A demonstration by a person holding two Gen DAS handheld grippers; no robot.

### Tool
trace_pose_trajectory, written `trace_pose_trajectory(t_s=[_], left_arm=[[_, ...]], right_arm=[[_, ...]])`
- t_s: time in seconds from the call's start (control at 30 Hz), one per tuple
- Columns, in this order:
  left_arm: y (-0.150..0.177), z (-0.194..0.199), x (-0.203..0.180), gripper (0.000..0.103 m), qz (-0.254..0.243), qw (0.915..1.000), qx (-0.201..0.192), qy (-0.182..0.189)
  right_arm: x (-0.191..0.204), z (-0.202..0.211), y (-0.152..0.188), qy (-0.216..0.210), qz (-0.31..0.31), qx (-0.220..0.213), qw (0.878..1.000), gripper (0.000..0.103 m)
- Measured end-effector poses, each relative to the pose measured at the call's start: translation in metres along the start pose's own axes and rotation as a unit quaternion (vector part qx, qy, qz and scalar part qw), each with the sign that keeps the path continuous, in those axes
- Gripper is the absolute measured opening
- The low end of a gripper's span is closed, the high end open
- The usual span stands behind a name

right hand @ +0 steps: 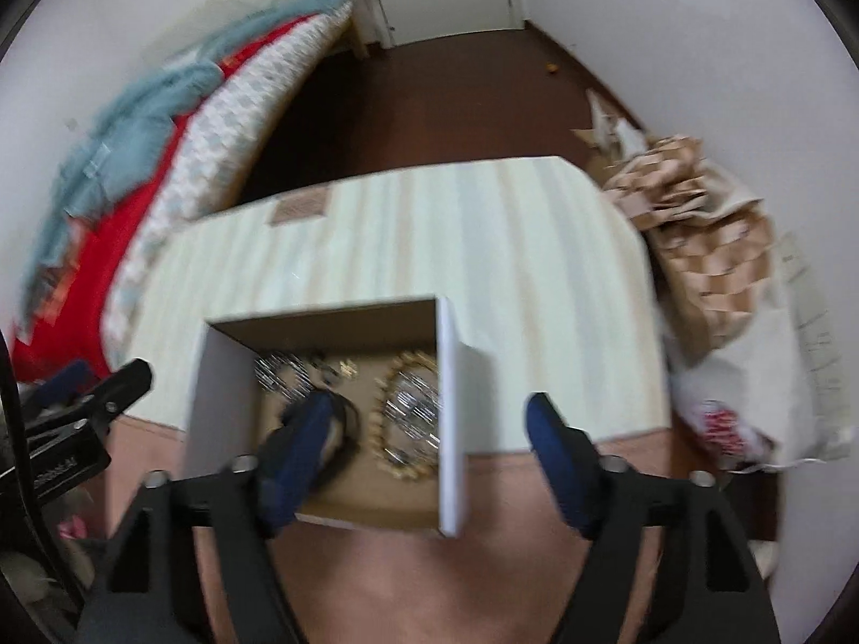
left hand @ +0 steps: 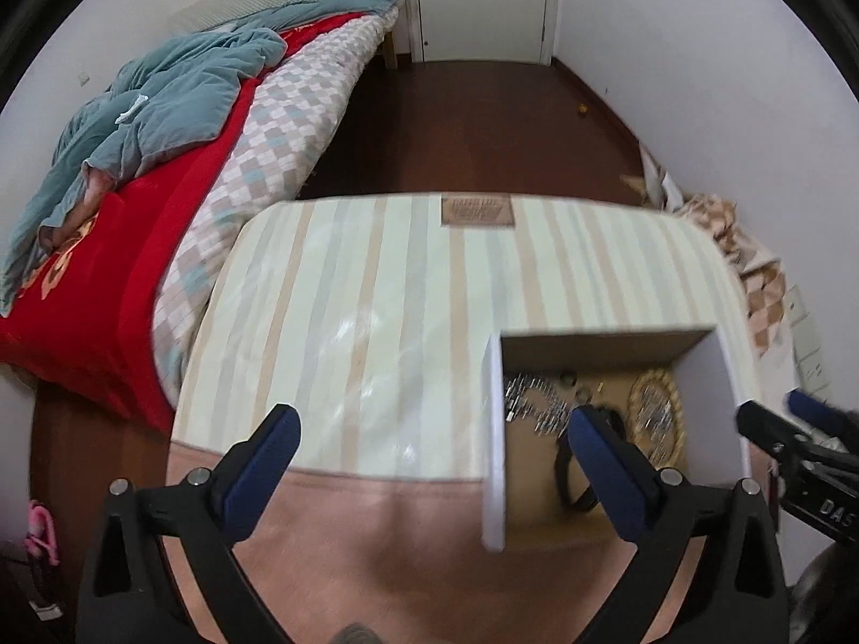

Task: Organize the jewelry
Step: 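Lift both grippers out of the box and back away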

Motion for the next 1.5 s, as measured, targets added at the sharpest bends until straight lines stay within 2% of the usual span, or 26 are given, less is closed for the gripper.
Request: trace_pose_trajectory(t_s=[0.13,0.27,0.37,0.63,0.9,1.2,1.5], left_arm=[[0.014,0.005,-0.001,0.102,-0.005,0.9999,0.003,-0.011],[0.021,0.026,-0.002,0.102,-0.002,0.9999,-0.008,-0.009],[0.025,0.049,-0.003,0.102,0.002,0.9998,-0.02,-0.001],[0.041,0.126,-0.004,0.102,0.003,0.9986,-0.052,0.013],[0.058,0.209,0.007,0.102,0.011,0.9945,-0.104,0.01],[0.071,0.266,0.017,0.102,0.024,0.9929,-0.115,0.014],[0.085,0.293,0.019,0.102,0.028,0.9934,-0.109,0.02]], right_arm=[[0.002,0.007,0.018,0.039,0.009,0.018,0.999,0.101],[0.006,0.024,0.031,0.07,0.013,0.012,0.997,0.101],[0.008,0.045,0.037,0.075,0.012,0.004,0.997,0.101],[0.02,0.136,0.053,0.087,0.022,-0.052,0.995,0.102],[0.034,0.232,0.079,0.078,0.026,-0.102,0.991,0.102],[0.051,0.321,0.098,0.074,0.044,-0.153,0.984,0.102],[0.058,0.36,0.112,0.065,0.054,-0.157,0.984,0.102]])
Point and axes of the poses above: each gripper's, at about its wrist camera, not at the fingertips, and z roughly against the way its jaws point, x to its left, y to its underside, the point moved 2 cm from there along -z, roughly the way its jaws point, and after that the axes turned 2 degrees about z, right-handed, at the moved point
